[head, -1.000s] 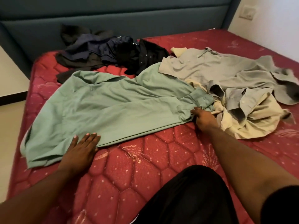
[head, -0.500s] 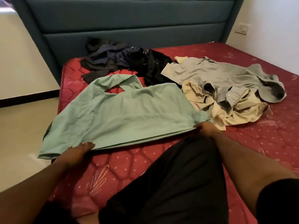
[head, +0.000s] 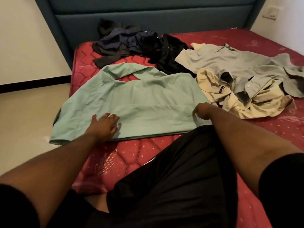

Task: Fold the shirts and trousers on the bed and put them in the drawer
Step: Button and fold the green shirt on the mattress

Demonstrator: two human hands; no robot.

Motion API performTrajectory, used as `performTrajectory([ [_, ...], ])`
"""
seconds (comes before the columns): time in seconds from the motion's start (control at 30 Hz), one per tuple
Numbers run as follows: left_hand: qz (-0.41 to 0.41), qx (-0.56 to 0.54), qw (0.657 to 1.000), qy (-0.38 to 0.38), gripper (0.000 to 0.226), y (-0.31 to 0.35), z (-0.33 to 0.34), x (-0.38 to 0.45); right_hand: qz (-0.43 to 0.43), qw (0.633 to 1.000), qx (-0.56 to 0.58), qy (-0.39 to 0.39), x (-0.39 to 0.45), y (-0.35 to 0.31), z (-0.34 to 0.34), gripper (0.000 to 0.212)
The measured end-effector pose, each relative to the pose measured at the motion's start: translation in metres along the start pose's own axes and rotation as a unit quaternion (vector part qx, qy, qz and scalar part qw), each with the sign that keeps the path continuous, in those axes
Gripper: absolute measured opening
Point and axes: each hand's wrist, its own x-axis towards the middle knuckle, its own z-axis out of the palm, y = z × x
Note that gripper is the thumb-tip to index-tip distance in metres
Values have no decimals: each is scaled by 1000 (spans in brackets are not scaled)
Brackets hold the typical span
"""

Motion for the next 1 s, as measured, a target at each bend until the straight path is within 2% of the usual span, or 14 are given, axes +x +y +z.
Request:
performTrajectory([
  [0.13, 52, -13, 999, 4, 60, 42, 1, 47, -42, 999, 25, -17, 25, -22, 20, 41],
  [0.27, -3, -59, 993, -107, 73, 56, 28, 66, -11, 996, 57, -72, 31, 24, 26, 62],
  [0.37, -17, -58, 998, -24, 76, 56, 36, 67, 33, 997, -18, 67, 33, 27, 20, 37],
  [0.43, 2, -63, 997, 38, 77, 68, 32, 81, -24, 981, -65, 180, 45, -3, 9, 34],
  [0.47, 11, -70, 996, 56, 77, 75, 30, 91, -77, 975, -48, 202, 52, -23, 4, 36],
  [0.53, 16, -95, 994, 45, 74, 86, 27, 112, -168, 975, 46, 138, 72, -57, -2, 45],
  [0.6, 13, -106, 994, 10, 71, 81, 29, 129, -205, 976, 58, 52, 95, -76, 9, 54],
  [0.67, 8, -97, 995, 2, 66, 58, 29, 140, -154, 986, 52, 36, 114, -58, 28, 64],
  [0.73, -29, -103, 994, 20, 59, 23, 27, 152, -31, 991, 96, 84, 131, -15, 36, 79],
  [0.77, -55, -111, 991, 55, 55, 9, 25, 160, 20, 989, 99, 112, 141, 4, 34, 86],
  [0.83, -91, -95, 984, 123, 47, 1, 18, 177, 52, 988, 46, 140, 151, 11, 28, 79],
  [0.9, -58, -89, 987, 124, 50, 17, 12, 211, -41, 981, 37, 188, 167, -17, 20, 71],
  [0.97, 10, -105, 992, 75, 62, 29, 11, 247, -154, 974, 35, 163, 185, -36, 21, 75],
  [1.0, 23, -106, 993, 42, 64, 25, 12, 263, -170, 975, 31, 137, 194, -33, 22, 77],
])
